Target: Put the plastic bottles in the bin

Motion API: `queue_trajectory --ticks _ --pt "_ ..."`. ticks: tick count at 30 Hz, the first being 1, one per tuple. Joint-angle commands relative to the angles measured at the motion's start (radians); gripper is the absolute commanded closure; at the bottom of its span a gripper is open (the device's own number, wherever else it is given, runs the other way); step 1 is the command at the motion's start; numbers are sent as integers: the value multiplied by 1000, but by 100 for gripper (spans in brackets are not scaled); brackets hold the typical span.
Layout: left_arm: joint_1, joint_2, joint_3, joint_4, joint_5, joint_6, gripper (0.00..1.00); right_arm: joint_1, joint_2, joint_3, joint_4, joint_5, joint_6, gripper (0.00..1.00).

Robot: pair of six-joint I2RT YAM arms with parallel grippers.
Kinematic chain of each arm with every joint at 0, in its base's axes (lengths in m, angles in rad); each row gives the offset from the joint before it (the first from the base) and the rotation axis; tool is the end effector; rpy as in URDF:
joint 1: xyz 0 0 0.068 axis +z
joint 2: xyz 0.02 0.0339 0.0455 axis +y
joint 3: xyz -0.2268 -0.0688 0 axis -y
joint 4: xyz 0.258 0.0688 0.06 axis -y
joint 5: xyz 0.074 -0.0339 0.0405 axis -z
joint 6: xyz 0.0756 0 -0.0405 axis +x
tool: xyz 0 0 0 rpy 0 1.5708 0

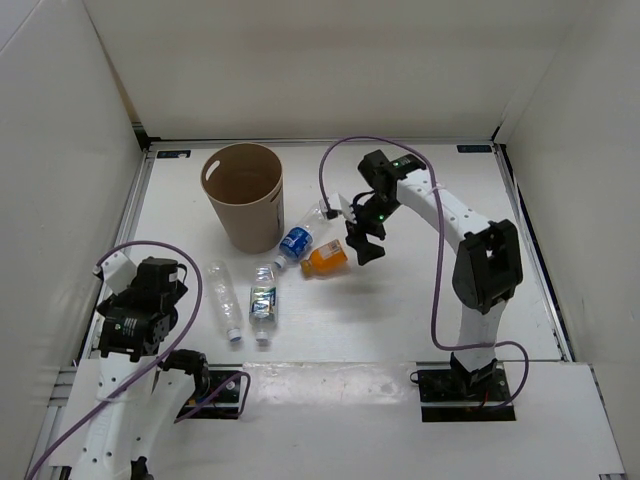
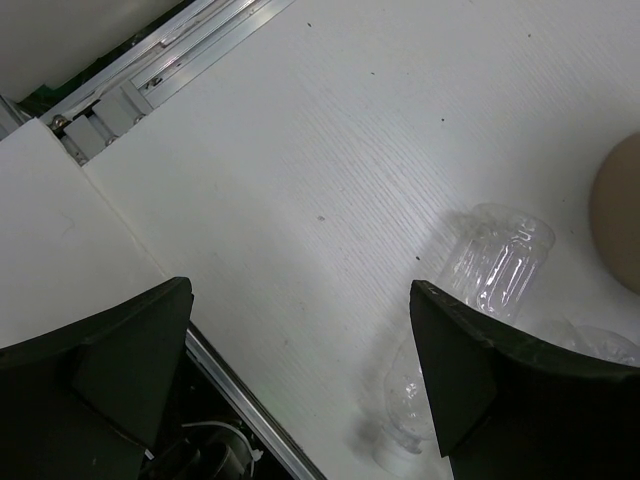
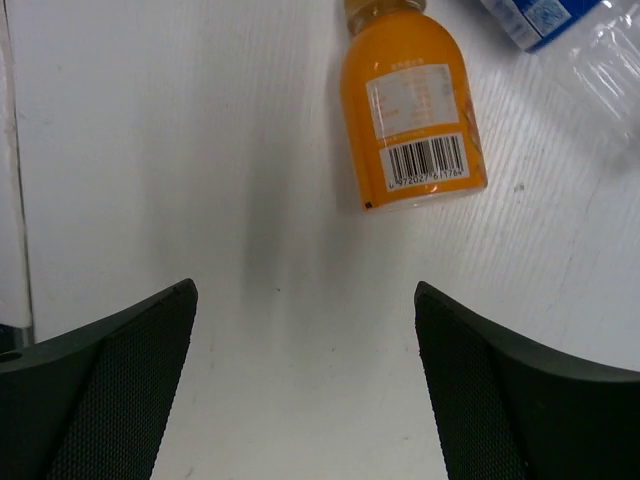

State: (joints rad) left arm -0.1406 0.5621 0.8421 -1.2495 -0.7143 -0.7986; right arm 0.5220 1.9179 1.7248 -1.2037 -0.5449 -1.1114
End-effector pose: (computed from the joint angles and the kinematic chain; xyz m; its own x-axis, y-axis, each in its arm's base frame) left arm 0.1393 0.0303 0.2552 -0.3826 -0.4925 -0.7817 -0.7670 0.6410 -0.0284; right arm 0.3149 0.2264 0.1996 0.0734 -0.8421 -0.5343 -0.9888 -0.1313 0.0712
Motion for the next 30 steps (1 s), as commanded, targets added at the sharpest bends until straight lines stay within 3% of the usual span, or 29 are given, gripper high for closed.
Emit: queue_trajectory --ticks 1,10,30 --pt "-25 10 0 -4 -30 -19 0 -2 -63 -76 113 -47 -200 10" --pt "-68 18 -2 -19 -50 -34 0 47 -11 -93 257 -9 -303 10" --pt "-125 -8 0 -77 -99 -113 0 98 93 -27 196 -46 -340 10"
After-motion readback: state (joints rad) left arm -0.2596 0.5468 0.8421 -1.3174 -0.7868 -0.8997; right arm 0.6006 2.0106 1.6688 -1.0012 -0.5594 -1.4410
